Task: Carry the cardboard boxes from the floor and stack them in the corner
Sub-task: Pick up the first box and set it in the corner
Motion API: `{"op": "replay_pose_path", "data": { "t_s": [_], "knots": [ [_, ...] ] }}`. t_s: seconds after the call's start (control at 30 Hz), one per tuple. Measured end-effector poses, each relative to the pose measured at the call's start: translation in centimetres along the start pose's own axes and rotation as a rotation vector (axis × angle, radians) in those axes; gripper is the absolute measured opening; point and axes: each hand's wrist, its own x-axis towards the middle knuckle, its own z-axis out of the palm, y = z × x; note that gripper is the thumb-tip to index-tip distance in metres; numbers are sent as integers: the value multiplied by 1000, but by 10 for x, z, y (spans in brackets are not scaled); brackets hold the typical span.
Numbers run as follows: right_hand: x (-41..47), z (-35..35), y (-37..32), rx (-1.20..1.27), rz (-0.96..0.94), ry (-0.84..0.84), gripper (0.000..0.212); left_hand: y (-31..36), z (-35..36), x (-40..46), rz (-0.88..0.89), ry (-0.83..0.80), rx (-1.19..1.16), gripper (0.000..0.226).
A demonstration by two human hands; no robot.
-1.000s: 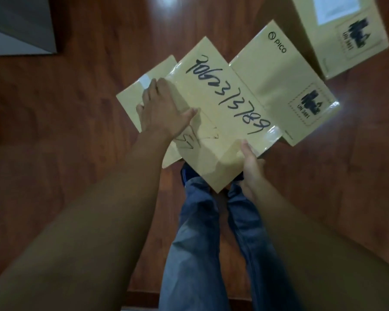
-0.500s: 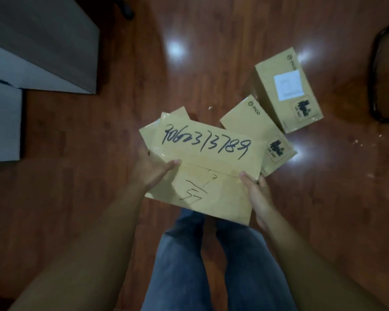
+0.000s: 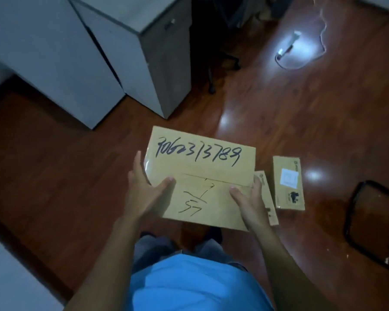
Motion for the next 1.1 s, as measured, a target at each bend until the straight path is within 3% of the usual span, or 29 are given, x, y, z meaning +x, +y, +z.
{"op": "replay_pose_path", "data": {
  "t_s": [0.07,0.13,0.33,0.6,1.1],
  "knots": [
    [-5,24,-20,-121,-79,-106,98,-11,-27,-2,32,31,65,108],
    [-12,55,-35,-280,-146,-180,102,-29,-60,2,64,-8,89,98],
    [-45,190,-62,-446,-199,-360,88,-127,-175,5,-55,37,73,83],
    [-108,380,-99,-554,-292,-669,86,-248,-321,-27,-263,310,-5,83],
    [-53,684,-208,-577,-287,-871,68,-333,-489,110,-446,530,-213,84]
  ]
}}
